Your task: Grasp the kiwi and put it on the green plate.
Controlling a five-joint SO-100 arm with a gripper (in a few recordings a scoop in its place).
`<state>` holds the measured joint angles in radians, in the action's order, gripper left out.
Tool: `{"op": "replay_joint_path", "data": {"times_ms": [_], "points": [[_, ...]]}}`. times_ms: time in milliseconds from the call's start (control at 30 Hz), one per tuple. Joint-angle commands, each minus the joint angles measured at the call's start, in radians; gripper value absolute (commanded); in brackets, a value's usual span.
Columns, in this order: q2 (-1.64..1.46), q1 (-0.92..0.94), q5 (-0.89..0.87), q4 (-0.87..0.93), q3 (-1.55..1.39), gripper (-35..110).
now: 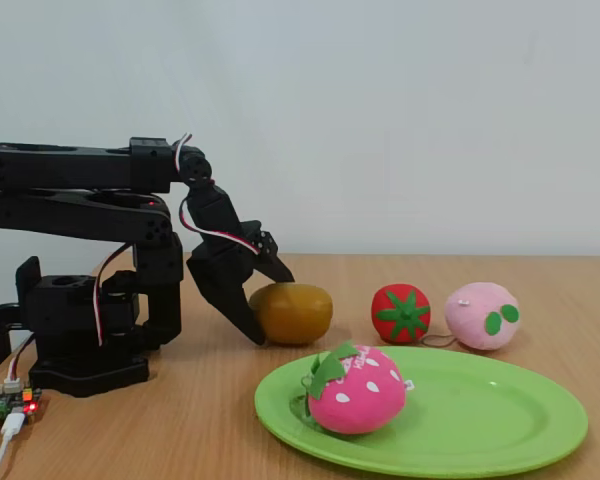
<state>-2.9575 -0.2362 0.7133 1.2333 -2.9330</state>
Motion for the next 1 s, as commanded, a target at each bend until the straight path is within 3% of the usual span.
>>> {"op": "replay_joint_path", "data": {"times_ms": [0,133,967], "points": [[-0.012,-0.006,0.012,-0.011,-0.009,43],[-0.021,0.0,0.011,-0.015,-0.011,33],[-0.092,0.032,0.006,-0.058,0.037,30]]}}
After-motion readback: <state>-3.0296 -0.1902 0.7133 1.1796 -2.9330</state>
